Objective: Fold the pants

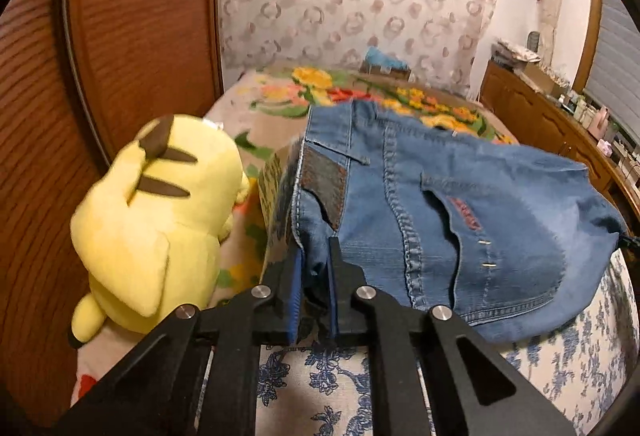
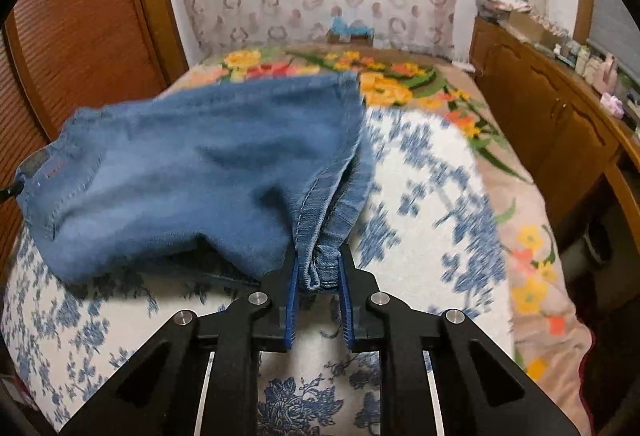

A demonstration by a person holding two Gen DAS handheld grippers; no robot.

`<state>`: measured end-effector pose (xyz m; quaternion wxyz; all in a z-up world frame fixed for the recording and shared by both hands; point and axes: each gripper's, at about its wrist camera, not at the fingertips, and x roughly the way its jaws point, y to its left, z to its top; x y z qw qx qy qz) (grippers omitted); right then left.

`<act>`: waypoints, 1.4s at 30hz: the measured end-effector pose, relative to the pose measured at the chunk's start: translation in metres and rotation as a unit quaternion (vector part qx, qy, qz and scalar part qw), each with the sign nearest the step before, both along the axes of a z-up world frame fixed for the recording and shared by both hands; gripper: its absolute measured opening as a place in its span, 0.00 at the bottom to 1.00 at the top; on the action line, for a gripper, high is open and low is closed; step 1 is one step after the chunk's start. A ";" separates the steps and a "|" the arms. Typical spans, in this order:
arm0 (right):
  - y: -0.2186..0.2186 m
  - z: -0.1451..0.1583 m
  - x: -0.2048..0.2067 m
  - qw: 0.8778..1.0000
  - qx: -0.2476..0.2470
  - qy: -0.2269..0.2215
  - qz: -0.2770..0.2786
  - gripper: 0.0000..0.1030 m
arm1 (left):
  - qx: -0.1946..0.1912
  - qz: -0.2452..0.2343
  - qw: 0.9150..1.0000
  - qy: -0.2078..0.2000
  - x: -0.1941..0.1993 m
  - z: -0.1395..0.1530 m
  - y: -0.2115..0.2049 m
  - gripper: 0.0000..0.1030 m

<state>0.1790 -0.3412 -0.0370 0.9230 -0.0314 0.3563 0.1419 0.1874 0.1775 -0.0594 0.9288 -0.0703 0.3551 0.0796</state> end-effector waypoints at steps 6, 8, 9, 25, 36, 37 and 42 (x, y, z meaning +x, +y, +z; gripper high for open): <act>-0.015 0.027 -0.017 0.999 -0.004 -0.037 -0.009 0.16 | 0.022 -0.013 0.999 -0.032 -0.022 0.026 -0.018 0.10; -0.019 0.033 -0.029 0.999 -0.008 -0.051 -0.011 0.16 | 0.023 -0.016 0.999 -0.043 -0.032 0.032 -0.019 0.10; -0.021 0.035 -0.035 0.998 -0.009 -0.056 -0.011 0.16 | 0.024 -0.017 0.998 -0.047 -0.038 0.035 -0.020 0.10; -0.052 0.030 -0.146 0.993 -0.001 -0.115 -0.040 0.16 | 0.014 -0.055 0.995 -0.081 -0.135 0.041 -0.051 0.10; -0.065 0.007 -0.159 0.996 0.020 -0.085 -0.036 0.16 | 0.019 -0.066 0.996 -0.055 -0.152 0.023 -0.062 0.10; -0.065 0.003 -0.158 0.996 0.019 -0.077 -0.036 0.16 | 0.020 -0.067 0.996 -0.052 -0.151 0.021 -0.063 0.10; -0.067 -0.019 -0.146 0.998 0.020 -0.046 -0.042 0.16 | 0.024 -0.066 0.997 -0.035 -0.152 0.009 -0.064 0.10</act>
